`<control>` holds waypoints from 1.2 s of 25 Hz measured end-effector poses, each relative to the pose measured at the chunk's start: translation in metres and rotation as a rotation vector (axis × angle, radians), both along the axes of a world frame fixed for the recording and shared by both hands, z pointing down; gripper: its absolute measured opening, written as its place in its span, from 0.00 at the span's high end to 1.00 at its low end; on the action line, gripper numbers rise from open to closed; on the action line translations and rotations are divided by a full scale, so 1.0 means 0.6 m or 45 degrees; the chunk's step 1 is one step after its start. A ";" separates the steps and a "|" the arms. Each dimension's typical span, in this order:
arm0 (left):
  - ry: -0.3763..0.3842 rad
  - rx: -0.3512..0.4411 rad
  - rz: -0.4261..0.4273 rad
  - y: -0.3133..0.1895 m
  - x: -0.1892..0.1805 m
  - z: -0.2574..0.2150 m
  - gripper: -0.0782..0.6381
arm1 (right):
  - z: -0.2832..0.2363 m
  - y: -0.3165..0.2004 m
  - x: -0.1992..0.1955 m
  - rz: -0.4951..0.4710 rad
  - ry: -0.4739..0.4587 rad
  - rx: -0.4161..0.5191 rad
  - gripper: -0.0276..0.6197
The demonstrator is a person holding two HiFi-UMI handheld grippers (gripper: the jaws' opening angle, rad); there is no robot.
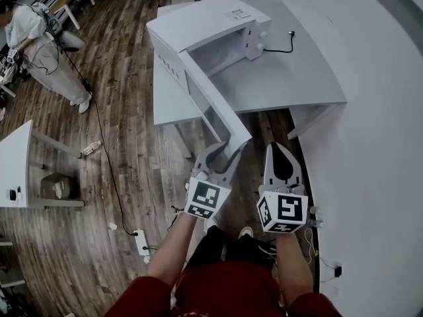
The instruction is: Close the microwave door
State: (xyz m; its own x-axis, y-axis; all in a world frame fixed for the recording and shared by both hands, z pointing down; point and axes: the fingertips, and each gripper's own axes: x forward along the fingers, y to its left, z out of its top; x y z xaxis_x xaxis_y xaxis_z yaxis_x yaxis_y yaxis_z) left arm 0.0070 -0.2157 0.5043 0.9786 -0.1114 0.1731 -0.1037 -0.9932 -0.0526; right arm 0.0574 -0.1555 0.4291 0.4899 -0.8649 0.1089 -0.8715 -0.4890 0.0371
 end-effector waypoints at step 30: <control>-0.052 -0.006 -0.428 0.016 0.197 -0.002 0.68 | -0.014 0.043 0.254 -0.255 -0.029 0.041 0.91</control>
